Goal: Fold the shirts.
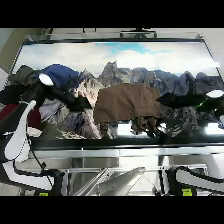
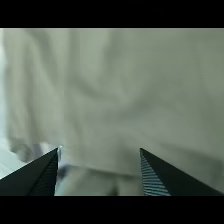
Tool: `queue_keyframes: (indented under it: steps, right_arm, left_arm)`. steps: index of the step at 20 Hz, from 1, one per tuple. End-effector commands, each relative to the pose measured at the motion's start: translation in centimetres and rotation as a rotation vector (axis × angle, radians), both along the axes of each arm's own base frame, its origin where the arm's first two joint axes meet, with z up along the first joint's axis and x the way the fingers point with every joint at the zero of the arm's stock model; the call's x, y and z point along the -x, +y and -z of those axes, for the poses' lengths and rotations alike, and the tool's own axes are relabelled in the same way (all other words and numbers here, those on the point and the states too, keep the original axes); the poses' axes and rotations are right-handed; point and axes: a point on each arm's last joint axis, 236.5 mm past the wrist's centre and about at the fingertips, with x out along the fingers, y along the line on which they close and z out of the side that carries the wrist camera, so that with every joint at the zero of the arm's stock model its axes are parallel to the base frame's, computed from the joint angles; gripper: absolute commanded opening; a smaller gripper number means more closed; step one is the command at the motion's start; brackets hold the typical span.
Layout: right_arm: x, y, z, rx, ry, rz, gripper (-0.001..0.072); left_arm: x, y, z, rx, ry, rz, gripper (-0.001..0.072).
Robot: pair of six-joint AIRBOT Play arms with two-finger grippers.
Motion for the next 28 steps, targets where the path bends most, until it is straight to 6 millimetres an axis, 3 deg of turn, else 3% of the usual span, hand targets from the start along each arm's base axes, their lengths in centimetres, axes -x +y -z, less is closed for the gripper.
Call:
queue_keyframes:
  steps: [1,4,6,8,11,12,13,14,17,18,19,20,22,23,26,28]
  right_arm:
    - [2.1,-2.5,4.6,0.13,0.098,0.037,0.0548]
    - [1.3,-5.1,5.6,0.205,0.105,0.122,0.0548]
    - [0.8,-6.7,5.5,0.219,0.089,0.17,0.0548]
    - [0.6,-7.8,5.6,0.227,0.084,0.199,0.0548]
    - [0.6,-8.1,6.8,0.225,0.107,0.209,0.0548]
    - [0.6,-8.1,7.4,0.221,0.123,0.209,0.0548]
    - [0.8,-8.0,8.1,0.216,0.139,0.206,0.0548]
    - [1.0,-7.9,8.8,0.209,0.159,0.203,0.0548]
    - [1.2,-6.6,10.0,0.169,0.194,0.178,0.0547]
    - [1.1,-5.6,9.9,0.143,0.189,0.158,0.0543]
    - [0.9,-4.6,9.6,0.119,0.172,0.135,0.0449]
    - [0.6,-3.6,9.1,0.094,0.147,0.111,0.0287]
    - [-0.1,-1.9,7.9,0.034,0.11,0.091,0.0145]
    - [-0.5,-1.1,7.1,-0.004,0.093,0.084,0.0015]
    - [-2.1,1.1,2.2,-0.145,-0.033,0.021,0.0017]
    - [-3.4,2.2,-3.2,-0.237,-0.151,0.0,0.0017]
  left_arm:
    - [5.7,-2.3,4.3,0.026,0.088,-0.022,0.0714]
    - [8.0,-5.8,5.9,0.055,0.085,-0.013,0.0713]
    - [8.5,-7.0,6.4,0.038,0.054,0.011,0.0712]
    - [7.6,-8.4,6.2,0.038,-0.002,0.018,0.0696]
    - [4.6,-9.9,5.1,0.043,-0.117,0.002,0.0693]
    - [3.8,-10.2,4.7,0.046,-0.147,-0.002,0.0582]
    - [3.2,-10.3,4.3,0.049,-0.166,-0.001,0.0334]
    - [2.9,-10.3,4.1,0.043,-0.183,0.008,0.0206]
    - [2.7,-10.1,4.0,0.042,-0.183,0.008,0.0201]
    - [2.8,-10.1,4.0,0.044,-0.178,0.013,0.0093]
    - [2.9,-10.1,3.9,0.045,-0.175,0.016,0.0008]
    - [3.0,-10.1,3.9,0.046,-0.173,0.017,0.0008]
    - [2.9,-10.2,3.8,0.052,-0.172,0.012,0.0008]
    - [2.8,-10.1,3.6,0.054,-0.174,0.006,0.0008]
    - [1.7,-9.4,0.9,0.076,-0.224,-0.029,0.0008]
    - [0.4,-8.4,-2.6,0.102,-0.306,-0.069,0.0007]
